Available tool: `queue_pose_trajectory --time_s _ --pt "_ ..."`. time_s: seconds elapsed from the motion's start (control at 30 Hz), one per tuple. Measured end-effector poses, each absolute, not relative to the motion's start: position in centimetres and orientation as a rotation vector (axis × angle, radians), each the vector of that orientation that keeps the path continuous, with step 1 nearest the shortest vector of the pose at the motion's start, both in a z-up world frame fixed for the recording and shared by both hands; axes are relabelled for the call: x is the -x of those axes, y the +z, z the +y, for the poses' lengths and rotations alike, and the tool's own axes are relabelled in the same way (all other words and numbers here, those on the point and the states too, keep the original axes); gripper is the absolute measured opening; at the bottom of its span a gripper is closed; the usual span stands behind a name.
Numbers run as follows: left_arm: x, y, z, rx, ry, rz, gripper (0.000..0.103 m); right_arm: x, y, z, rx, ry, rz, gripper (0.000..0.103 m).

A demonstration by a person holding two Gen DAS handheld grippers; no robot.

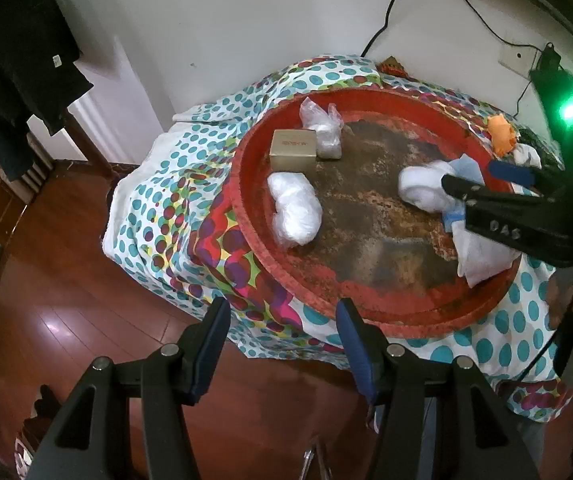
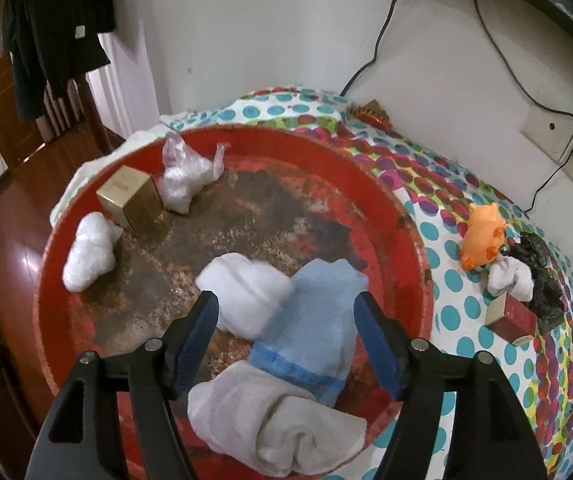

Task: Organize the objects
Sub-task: 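Carry the held white sock into the red tray and open the right tool, then move the right tool to the black plastic bag and grasp it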

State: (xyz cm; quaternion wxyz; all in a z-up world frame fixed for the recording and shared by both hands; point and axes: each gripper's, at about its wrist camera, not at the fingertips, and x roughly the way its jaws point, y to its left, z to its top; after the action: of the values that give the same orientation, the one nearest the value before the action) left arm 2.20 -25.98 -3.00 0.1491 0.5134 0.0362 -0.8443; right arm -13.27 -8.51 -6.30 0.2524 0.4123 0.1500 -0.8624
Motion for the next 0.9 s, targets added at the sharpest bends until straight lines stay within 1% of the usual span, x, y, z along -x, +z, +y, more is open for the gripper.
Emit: queue_pose_trajectory --time_s 0.17,0.3,0.73,0.9 --pt "-2.2 -3.0 -25.4 -1.481 -2.433 0.088 0.056 12.9 -4.9 -6.1 -1.076 -2.387 0.353 0.070" --pt "-1.9 -3.3 -24.8 -1.496 -2.432 0.075 0.056 13.4 -4.9 -2.5 -1.094 -2.433 0.284 0.070" --pt "-1.1 -4.4 -21.8 -1.553 -2.465 -0.005 0.056 18.5 -6.8 15.1 -1.248 -2.720 0.034 0.070" --pt "-0.9 -4.7 -20.8 -1.577 -2.484 -0.017 0.056 20.6 -6.8 18.4 -1.249 -2.761 0.021 0.070"
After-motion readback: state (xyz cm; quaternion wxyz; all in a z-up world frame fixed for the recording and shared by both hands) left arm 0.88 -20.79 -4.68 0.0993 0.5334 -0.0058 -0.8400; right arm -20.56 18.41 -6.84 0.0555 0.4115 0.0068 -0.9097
